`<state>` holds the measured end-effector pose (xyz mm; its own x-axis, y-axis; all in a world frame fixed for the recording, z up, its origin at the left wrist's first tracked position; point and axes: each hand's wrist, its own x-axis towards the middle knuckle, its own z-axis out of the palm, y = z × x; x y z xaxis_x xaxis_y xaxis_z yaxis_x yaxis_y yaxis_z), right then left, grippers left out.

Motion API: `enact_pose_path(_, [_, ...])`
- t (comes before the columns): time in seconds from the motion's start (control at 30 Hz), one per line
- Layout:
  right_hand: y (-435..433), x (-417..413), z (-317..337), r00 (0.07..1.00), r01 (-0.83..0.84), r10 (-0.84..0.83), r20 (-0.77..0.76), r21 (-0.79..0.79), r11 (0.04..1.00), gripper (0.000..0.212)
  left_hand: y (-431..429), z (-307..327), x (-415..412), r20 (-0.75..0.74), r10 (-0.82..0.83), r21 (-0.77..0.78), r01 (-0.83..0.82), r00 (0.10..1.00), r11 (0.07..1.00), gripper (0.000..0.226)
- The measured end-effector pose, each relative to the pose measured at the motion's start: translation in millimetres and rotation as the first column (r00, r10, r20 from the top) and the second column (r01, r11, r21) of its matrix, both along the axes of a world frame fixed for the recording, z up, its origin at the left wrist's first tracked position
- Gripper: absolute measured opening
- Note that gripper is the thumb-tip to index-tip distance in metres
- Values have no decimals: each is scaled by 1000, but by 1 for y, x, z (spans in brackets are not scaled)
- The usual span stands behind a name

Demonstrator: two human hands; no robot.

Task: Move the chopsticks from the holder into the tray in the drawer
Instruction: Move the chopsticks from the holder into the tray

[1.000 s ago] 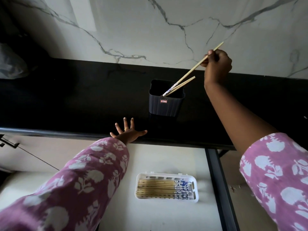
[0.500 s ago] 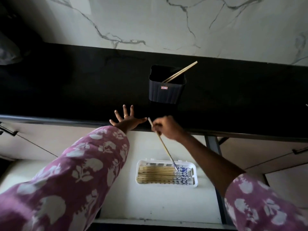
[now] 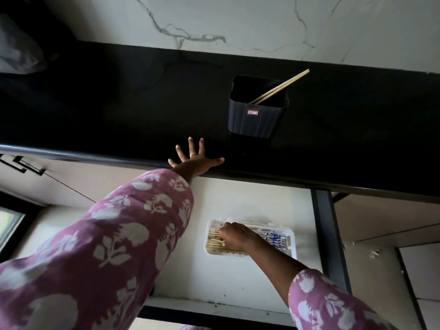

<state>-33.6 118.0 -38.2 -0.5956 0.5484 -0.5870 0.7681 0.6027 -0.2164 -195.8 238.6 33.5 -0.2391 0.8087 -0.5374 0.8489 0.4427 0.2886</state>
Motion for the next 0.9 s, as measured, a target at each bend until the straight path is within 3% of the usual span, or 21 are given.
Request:
enact_pose_path(0.33, [-11, -2, -10, 999, -41, 38, 36, 77, 996, 26, 0, 0, -1, -3, 0, 8, 0, 1000, 1000, 101])
enact_pose_path(0.47, [3, 9, 4, 995, 25, -8, -101, 176, 984, 25, 0, -3, -2, -8, -6, 9, 6, 1000, 1000, 103])
enact_pose_path(0.57, [19, 18, 25, 941, 207, -128, -312, 237, 949, 23, 0, -4, -4, -17, -6, 1, 6, 1000, 1000, 106])
enact_pose_path(0.63, [33, 24, 45, 888, 310, -165, -430, 293, 904, 20, 0, -5, -4, -11, -3, -1, 3, 1000, 1000, 108])
enact_pose_path(0.73, [56, 35, 80, 811, 405, -35, -584, 517, 754, 9, -1, -4, -3, -13, 3, 1, -3, 1000, 1000, 112])
enact_pose_path(0.83, [82, 45, 115, 738, 512, 63, -671, 619, 595, 31, -2, -4, -2, -11, 11, 3, -11, 1000, 1000, 110])
enact_pose_path(0.9, [102, 51, 138, 674, 618, 69, -735, 613, 492, 26, -3, -3, -1, 0, 18, 8, -18, 1000, 1000, 107])
